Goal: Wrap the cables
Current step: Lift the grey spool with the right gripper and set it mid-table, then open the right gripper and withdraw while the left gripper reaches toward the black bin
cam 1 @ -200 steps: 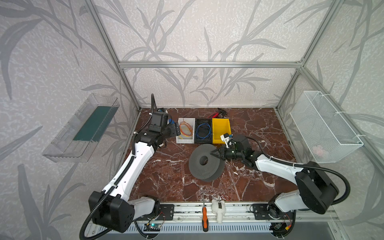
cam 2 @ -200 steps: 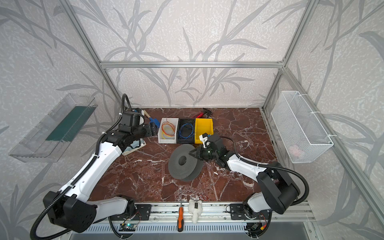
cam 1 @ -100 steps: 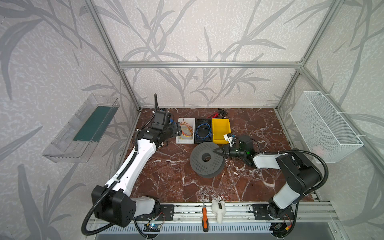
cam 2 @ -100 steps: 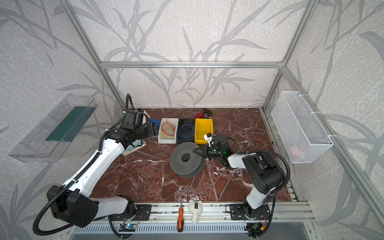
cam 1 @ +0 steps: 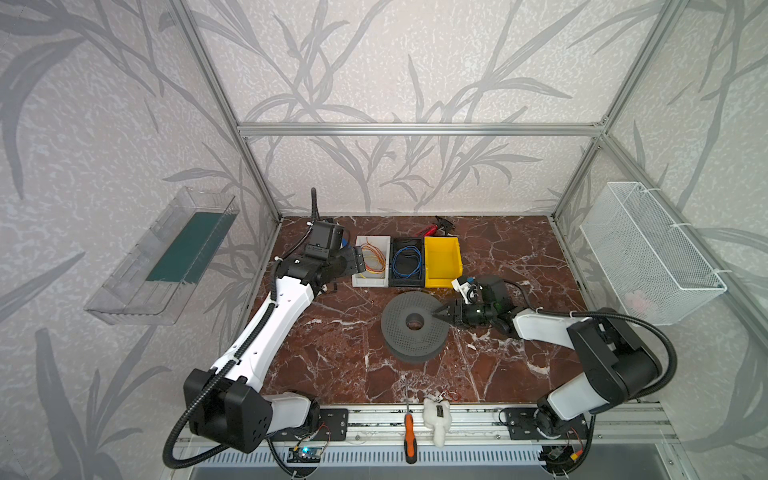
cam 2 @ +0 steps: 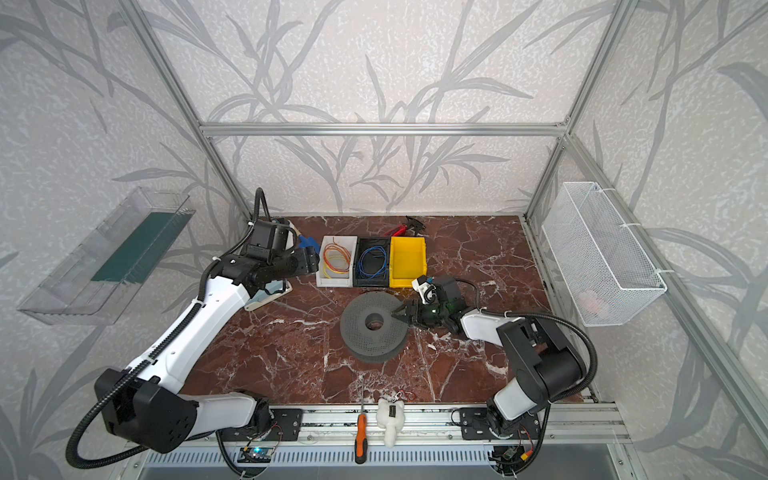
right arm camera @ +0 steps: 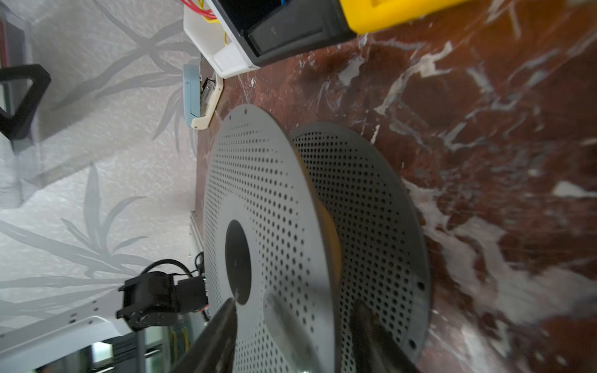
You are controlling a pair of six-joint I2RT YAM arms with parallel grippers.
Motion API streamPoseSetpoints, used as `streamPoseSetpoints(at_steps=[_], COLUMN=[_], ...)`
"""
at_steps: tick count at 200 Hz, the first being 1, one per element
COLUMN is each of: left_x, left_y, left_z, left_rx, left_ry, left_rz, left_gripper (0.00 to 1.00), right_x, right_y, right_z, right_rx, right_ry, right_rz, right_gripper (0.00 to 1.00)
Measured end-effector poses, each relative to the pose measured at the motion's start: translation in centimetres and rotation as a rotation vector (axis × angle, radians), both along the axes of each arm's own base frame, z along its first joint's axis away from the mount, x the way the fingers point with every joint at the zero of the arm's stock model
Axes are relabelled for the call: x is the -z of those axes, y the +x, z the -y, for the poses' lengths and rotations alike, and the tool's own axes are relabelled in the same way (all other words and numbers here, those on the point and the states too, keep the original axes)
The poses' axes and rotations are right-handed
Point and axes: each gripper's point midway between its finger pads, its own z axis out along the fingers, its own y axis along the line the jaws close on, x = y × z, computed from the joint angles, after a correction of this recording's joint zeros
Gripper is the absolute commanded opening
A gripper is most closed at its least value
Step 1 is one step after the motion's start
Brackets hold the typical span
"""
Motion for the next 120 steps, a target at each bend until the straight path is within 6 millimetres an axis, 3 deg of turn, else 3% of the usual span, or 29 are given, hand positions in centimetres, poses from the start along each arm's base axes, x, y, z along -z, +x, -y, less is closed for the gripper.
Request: streamPoseSetpoints(at_steps=[47, 93, 120], left_x=[0.5, 2.3, 3.7], left_y=[0.1, 1.2, 2.6], left_z=[1.4, 7.3, 10.5], left_rx=[0.054, 0.233, 0.274], left_ry=[-0.049, -0.205, -0.297], left_rz=[-0.022, -0.104, -0.139], left_gripper=[0.79, 0.75, 0.74], right_x=[-4.5, -7.8, -8.3], right_y=[0.6, 1.4, 1.8], right_z=[3.0, 5.3, 5.6], right_rx=[0.045, 0.117, 0.134], right_ry=[-0.144, -0.225, -0.247], right_rz=[0.186, 0.279, 0.297], right_gripper=[0.64, 0.64, 0.64])
